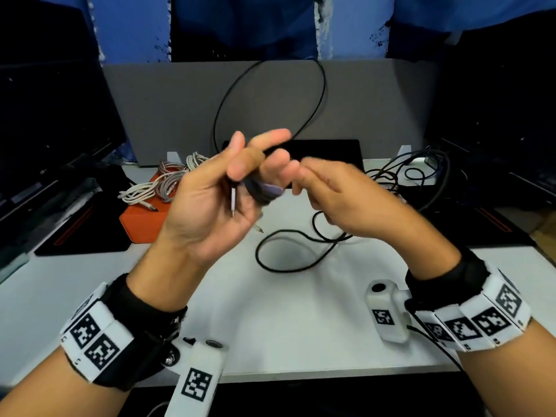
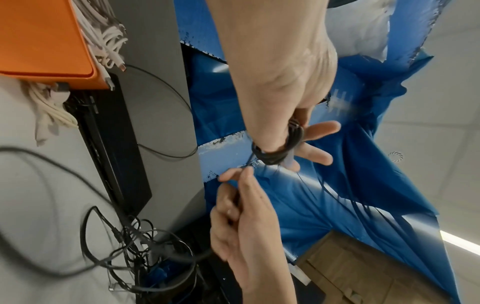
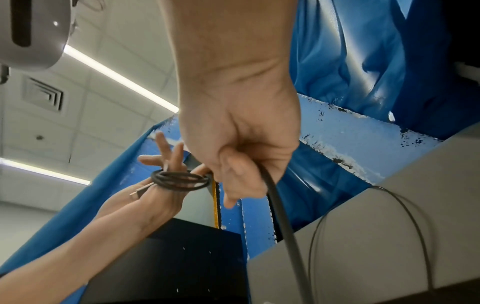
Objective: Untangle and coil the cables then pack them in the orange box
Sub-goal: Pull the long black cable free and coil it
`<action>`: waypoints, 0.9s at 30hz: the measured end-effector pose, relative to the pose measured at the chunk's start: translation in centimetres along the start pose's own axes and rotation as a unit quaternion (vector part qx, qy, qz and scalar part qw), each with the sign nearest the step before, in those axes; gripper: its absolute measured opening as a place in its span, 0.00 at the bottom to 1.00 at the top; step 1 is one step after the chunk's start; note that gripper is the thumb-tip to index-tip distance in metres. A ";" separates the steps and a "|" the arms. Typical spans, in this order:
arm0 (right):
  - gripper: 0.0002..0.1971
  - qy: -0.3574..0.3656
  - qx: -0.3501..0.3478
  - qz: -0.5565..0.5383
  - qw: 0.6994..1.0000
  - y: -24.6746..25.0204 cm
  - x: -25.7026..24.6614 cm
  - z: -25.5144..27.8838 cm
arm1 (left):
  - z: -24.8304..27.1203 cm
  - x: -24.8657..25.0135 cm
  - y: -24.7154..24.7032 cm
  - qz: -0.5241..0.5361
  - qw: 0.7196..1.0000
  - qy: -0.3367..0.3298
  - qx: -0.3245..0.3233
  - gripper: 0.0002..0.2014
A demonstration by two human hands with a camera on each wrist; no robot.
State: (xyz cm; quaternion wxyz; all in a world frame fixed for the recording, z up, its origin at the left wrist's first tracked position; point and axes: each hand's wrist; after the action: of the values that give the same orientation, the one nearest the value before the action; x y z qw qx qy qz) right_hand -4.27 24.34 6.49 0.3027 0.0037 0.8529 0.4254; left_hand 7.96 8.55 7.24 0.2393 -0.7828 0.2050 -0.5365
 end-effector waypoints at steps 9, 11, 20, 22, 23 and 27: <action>0.12 -0.001 -0.276 0.089 0.957 -1.8 -2.1 1.6 | -1.4 -1.4 2.1 -0.416 0.885 -0.133 0.160 0.11; 0.11 0.030 -0.256 0.089 0.962 -1.0 -2.5 1.7 | -1.3 -1.5 2.9 -0.598 0.785 -0.113 0.116 0.08; 0.09 0.042 0.024 -0.055 0.997 1.6 -1.5 0.7 | -0.2 0.3 3.2 -0.293 0.943 0.108 -0.118 0.24; 0.09 0.044 0.040 -0.071 0.996 1.0 -1.6 0.7 | -0.2 0.5 3.3 -0.248 0.954 0.109 -0.130 0.22; 0.10 0.040 0.046 -0.070 0.996 0.7 -1.6 0.6 | -0.2 0.4 3.3 -0.236 0.958 0.104 -0.126 0.21; 0.18 0.039 0.048 -0.075 0.995 -0.7 -1.7 0.9 | -0.2 -0.9 2.5 -0.150 0.978 0.087 -0.113 0.12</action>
State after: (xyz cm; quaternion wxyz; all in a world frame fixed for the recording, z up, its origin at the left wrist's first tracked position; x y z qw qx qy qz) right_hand -2.21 24.10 6.49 0.2995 -0.0626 0.8814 0.3599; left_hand 7.33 7.07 5.11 0.0476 -0.7772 0.1648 -0.6054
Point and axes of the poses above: each hand's wrist, its own z-axis away from the middle knuckle, its own y-axis out of the back of the hand, x = y × z, and after that the axes turned 5 degrees about x, right-handed
